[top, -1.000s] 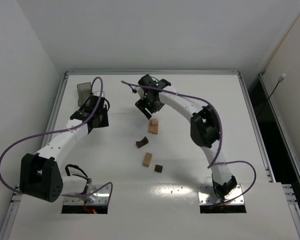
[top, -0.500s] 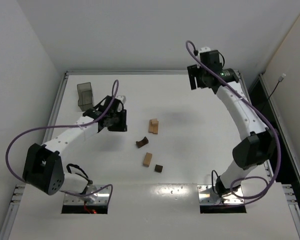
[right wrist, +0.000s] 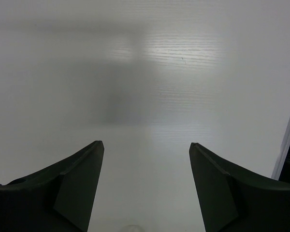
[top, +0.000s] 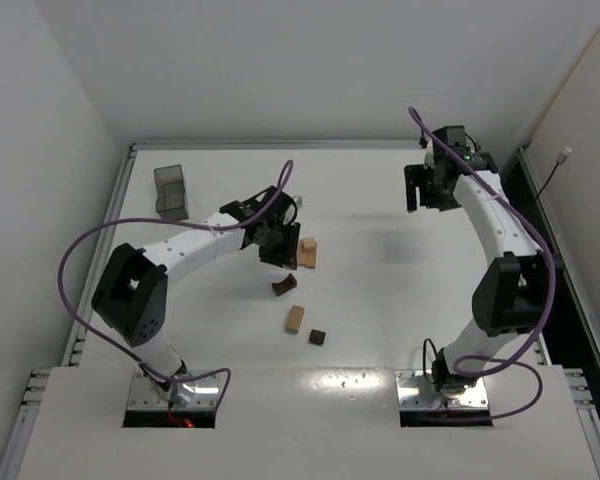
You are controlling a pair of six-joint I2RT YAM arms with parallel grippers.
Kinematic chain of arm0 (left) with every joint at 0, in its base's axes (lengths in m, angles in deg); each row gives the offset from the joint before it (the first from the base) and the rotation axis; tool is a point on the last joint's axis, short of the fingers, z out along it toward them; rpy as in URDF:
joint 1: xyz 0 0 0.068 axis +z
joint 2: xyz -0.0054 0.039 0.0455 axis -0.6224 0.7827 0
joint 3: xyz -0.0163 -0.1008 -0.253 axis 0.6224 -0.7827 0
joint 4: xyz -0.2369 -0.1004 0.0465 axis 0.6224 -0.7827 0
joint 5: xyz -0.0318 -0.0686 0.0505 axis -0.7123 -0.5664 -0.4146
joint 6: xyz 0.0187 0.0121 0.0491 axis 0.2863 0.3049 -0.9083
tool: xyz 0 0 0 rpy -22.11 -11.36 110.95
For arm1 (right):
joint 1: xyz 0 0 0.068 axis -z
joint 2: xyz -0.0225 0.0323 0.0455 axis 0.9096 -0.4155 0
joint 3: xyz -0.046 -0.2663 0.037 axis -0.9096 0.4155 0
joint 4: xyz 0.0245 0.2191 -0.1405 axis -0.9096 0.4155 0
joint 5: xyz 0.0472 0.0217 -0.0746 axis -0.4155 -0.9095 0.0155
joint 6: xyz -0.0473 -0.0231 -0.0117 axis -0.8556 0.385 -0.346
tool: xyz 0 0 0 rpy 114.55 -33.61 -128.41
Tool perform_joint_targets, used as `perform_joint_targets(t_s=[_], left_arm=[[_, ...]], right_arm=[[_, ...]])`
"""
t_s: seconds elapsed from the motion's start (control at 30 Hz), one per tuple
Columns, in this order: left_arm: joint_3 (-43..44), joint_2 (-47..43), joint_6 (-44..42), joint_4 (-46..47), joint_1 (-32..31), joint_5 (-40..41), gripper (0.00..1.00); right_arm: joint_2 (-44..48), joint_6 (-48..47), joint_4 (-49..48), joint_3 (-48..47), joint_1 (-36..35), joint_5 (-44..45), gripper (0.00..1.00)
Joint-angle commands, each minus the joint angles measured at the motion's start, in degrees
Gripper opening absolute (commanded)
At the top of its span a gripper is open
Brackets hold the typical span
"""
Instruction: Build the wood block tower
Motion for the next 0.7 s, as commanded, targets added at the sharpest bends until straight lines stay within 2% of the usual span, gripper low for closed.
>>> perform_joint_targets(t_s=[0.0,0.23,0.4,0.67], left_arm=[[2.7,1.4,2.3,-0.6,-1.6,-1.3,0.0],[6.3,5.5,2.9,0.0,-4.4,1.8,0.0],[9.8,10.6,4.0,-1.3,-6.1,7.2,0.0],[12.4,14.3,5.1,-1.8,-6.1,12.4,0.0]], right_arm=[[3.0,1.1,-1.0,0.8,1.2,-2.6,0.69],[3.0,1.1,-1.0,0.8,1.2,-4.2,0.69],[2.4,1.1,-1.0,0.8,1.2,-4.2,0.69],[2.4,1.1,-1.5,1.3,1.2,-4.7,0.69]])
